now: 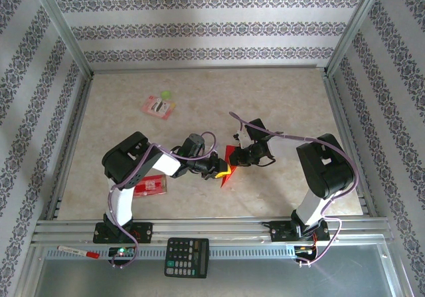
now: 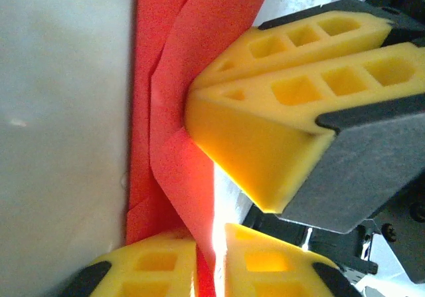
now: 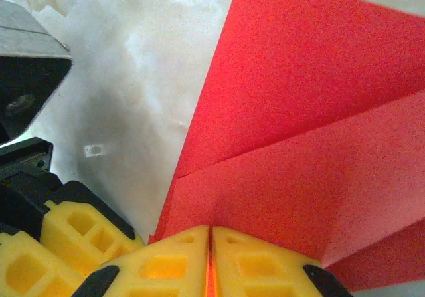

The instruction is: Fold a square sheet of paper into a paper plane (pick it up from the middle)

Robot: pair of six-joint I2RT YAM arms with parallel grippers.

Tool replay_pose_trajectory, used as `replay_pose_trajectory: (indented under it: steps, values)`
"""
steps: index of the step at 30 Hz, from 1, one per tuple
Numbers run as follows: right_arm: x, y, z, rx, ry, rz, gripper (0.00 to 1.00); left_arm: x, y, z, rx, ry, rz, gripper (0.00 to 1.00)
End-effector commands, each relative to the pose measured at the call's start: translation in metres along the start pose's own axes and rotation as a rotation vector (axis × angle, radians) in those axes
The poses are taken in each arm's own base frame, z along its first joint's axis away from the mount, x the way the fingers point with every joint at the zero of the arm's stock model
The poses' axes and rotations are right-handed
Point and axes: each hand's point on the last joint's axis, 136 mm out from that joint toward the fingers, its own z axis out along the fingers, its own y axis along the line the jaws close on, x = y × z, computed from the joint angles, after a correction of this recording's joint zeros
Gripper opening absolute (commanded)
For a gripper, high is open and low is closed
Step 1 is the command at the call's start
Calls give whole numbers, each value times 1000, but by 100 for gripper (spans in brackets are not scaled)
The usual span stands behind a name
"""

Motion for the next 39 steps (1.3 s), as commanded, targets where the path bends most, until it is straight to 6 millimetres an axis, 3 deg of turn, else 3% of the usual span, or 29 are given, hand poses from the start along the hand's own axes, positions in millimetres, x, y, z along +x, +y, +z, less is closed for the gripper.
replay_pose_trajectory:
  steps: [1, 6, 10, 14, 19, 25, 39]
  values:
    - [9, -15, 5, 67, 37, 3, 12, 3, 13, -10, -91, -12, -12, 19]
    - [9, -15, 5, 67, 40, 3, 12, 6, -2, -23, -120, -35, 48, 26]
    - [8, -14, 4, 64, 37, 1, 12, 13, -20, -33, -153, -49, 131, 25]
    - [8, -14, 4, 64, 38, 1, 12, 30, -36, -20, -157, 3, 200, 18]
    - [8, -14, 5, 63, 38, -1, 12, 33, -46, -1, -138, 54, 238, 13]
    - [8, -15, 4, 65, 37, 2, 12, 26, -31, 9, -179, 68, 236, 13]
    - [9, -16, 4, 65, 38, 5, 12, 23, 4, 4, -219, 61, 177, 11]
